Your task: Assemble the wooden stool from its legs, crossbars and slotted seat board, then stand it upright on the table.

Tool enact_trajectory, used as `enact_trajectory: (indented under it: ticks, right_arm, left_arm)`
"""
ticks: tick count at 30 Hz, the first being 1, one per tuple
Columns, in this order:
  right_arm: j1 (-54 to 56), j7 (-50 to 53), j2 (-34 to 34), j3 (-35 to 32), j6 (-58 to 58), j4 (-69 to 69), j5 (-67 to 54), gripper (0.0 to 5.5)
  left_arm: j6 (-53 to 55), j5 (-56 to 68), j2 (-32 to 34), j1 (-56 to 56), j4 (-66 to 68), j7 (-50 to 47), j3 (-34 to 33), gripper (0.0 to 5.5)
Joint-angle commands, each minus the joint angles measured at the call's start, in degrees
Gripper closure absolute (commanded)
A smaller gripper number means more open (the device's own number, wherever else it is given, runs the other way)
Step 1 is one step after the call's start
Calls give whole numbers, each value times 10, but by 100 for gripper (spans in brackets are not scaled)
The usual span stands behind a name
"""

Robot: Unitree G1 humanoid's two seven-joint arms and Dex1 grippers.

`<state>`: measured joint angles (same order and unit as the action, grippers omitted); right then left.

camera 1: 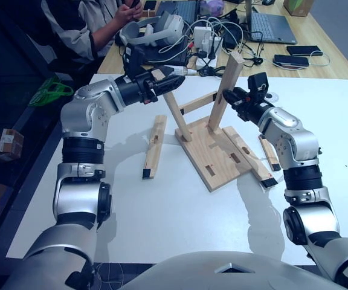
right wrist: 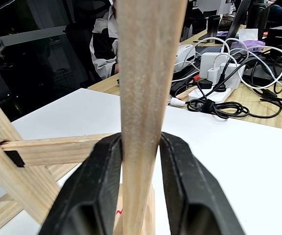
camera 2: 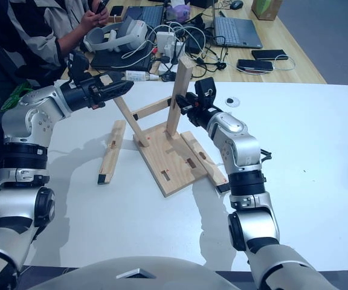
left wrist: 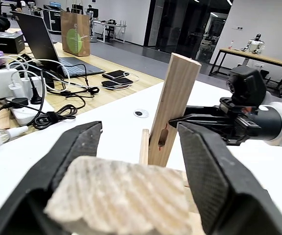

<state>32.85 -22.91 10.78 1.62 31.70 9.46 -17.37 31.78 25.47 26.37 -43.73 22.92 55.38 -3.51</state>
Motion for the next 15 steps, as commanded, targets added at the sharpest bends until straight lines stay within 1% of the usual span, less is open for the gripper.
enact_trajectory:
  ticks: [1,3,5,8,9,10,13,15]
  right_arm:
    - [10,3,-1,2,5,17,11,445]
    - [17,1,0,-4,6,19,6,445]
    - [26,-13,2,-10,11,18,-5,445]
    - [57,-29,4,-38,18,38,-30,445]
    - [69,-37,6,-46,20,49,-38,409]
    - [77,-42,7,-52,20,56,-42,397]
    - [97,-66,13,-58,18,78,-51,336]
    - [106,-77,15,-59,15,87,-51,322]
  left_arm:
    - [-4,-3,5,10,-13,20,11,335]
    - [-5,-7,7,17,-16,22,13,349]
    - [-6,-9,10,26,-22,23,15,349]
    - [-9,-14,13,34,-26,25,23,349]
    - [-11,-16,14,36,-27,26,25,349]
    - [-12,-17,15,36,-27,26,27,349]
    - [-17,-23,17,37,-25,26,32,349]
    - [-21,-25,17,37,-22,25,34,349]
